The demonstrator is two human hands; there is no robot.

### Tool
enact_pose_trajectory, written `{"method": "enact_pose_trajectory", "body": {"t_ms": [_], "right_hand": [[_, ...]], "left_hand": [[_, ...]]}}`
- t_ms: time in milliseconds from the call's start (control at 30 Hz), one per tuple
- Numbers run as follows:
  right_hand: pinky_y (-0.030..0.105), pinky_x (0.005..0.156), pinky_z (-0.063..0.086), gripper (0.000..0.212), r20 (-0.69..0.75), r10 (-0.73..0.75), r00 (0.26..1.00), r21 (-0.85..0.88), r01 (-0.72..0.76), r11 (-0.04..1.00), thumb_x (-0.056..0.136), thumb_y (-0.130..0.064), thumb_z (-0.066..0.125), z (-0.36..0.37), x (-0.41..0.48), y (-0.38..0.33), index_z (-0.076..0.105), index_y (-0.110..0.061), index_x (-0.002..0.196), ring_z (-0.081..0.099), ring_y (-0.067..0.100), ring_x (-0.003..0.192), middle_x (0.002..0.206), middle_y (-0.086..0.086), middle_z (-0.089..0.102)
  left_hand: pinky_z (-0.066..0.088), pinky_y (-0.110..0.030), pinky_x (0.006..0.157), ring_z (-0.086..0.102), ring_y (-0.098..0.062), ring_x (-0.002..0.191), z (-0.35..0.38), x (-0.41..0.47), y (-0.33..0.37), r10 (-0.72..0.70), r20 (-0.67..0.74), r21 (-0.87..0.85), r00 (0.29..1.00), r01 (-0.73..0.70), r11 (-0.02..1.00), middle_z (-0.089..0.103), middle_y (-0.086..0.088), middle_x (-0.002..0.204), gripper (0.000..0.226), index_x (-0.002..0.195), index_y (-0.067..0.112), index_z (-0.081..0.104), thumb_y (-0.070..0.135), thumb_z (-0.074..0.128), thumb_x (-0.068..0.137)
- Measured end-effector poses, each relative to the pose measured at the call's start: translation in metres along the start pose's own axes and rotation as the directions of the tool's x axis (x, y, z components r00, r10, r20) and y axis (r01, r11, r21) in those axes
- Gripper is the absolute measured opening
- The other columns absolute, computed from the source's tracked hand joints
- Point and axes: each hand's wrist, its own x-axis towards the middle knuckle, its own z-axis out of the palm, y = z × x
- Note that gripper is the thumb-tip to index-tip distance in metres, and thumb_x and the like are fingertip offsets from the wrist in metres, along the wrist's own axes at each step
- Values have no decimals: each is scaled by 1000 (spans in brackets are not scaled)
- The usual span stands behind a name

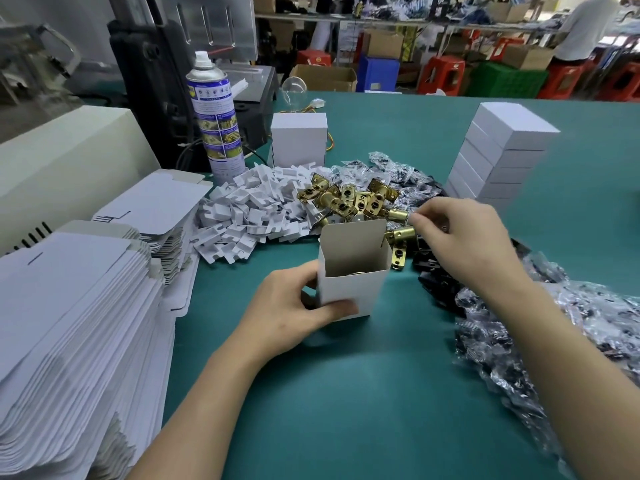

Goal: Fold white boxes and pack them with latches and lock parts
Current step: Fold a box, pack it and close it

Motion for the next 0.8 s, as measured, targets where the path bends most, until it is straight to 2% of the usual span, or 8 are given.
{"method": "enact_pose_trajectory", "body": {"t_ms": [133,200,300,433,533,600,700,800], "right_hand": [[21,74,46,15,82,-134,988,198,116,973,99,-28,64,6,17,-23,78,-24,104,64,3,84,91,-11,74],[22,75,47,16,190,-264,946,216,222,951,99,-24,66,11,34,-41,78,-25,110,65,1,84,92,-11,74],[28,86,52,23,392,-433,812,142,411,900,97,-15,67,28,61,-67,76,-23,117,69,11,93,99,-6,76],[27,80,47,27,474,-548,689,-58,645,762,97,-18,67,56,92,-95,74,-28,121,66,14,102,108,-9,74],[30,87,46,33,564,-589,578,-109,760,641,96,-27,71,75,103,-113,69,-28,129,60,16,116,125,-7,69],[32,90,48,36,617,-572,541,-113,780,615,95,-31,72,86,106,-118,67,-27,131,60,18,118,129,-5,67],[30,80,43,36,651,-566,507,-138,811,569,96,-33,71,100,104,-118,66,-24,131,60,21,116,128,-2,64],[29,72,36,31,625,-580,523,-159,812,561,96,-34,70,108,102,-115,68,-24,126,59,22,114,128,-2,58]], "left_hand": [[60,-41,77,70,-22,84,-1,0,2,12,8,1,1000,-12,1000,77,13,102,40,115,48,73,54,79,76],[60,-40,76,70,-24,81,-1,-1,3,27,16,20,1000,-28,999,77,14,99,38,111,45,73,53,80,76],[59,-35,73,69,-21,76,-1,-2,3,53,19,39,998,-54,998,76,18,95,32,105,47,71,52,80,74],[59,-35,72,68,-22,76,-1,-2,0,52,19,31,998,-52,998,76,15,95,34,105,38,73,49,81,74],[58,-35,69,66,-21,73,0,-2,-1,52,21,42,998,-53,998,75,13,94,33,105,39,72,48,81,75],[57,-35,68,65,-20,71,0,-3,-1,47,21,39,999,-48,998,75,12,93,33,104,36,73,48,80,75],[57,-36,70,65,-20,73,1,-2,-2,34,16,38,999,-34,999,75,11,94,37,104,31,73,51,79,74],[57,-36,71,64,-18,76,0,-2,0,44,21,42,999,-45,998,75,13,94,36,105,32,73,52,77,75]]}}
